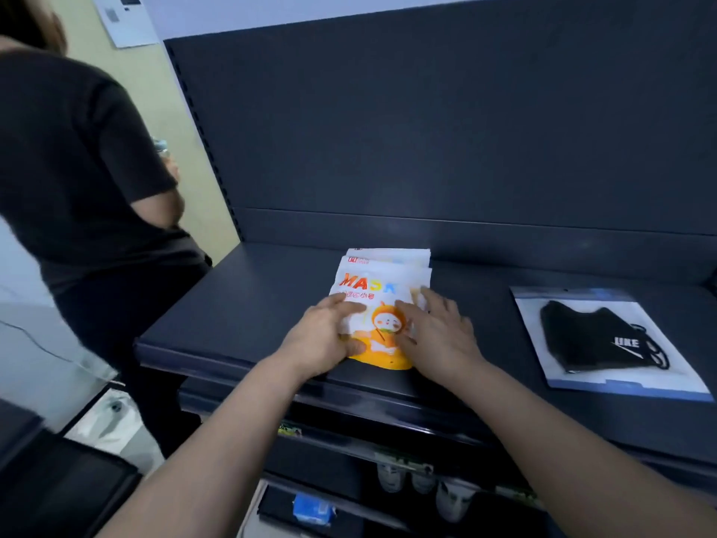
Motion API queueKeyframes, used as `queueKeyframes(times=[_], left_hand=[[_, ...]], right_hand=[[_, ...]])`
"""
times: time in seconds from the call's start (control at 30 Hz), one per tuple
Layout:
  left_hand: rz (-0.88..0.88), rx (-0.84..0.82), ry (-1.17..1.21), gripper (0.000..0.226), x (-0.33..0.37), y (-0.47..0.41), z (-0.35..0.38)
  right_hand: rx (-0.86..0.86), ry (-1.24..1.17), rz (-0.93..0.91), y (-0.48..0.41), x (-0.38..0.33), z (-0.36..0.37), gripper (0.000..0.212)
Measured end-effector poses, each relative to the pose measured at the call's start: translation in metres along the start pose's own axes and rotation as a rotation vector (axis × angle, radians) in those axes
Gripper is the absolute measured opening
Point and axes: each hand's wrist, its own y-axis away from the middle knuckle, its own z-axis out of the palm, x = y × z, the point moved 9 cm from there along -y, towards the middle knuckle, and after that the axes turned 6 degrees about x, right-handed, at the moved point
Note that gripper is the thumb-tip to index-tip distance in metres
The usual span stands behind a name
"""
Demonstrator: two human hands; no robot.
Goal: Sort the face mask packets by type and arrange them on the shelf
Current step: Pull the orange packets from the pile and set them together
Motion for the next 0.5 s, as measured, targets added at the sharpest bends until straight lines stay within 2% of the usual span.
queueKeyframes(times=[0.2, 0.33, 0.5], left_hand=[[0.087, 0.142, -0.066, 0.047, 0.038, -0.005, -0.018], [0.144, 0.137, -0.068, 0.038, 0.072, -0.013, -0.006], [0.258, 0.092, -0.107, 0.04, 0.131, -0.011, 0.023]], right_hand=[[0.105, 0.13, -0.098, -0.001, 0.0, -0.028, 0.04], [0.092, 0.2, -0.063, 0.007, 0.025, -0.04, 0.039], [0.079, 0.244, 0.012, 0.032, 0.073, -0.059, 0.04]])
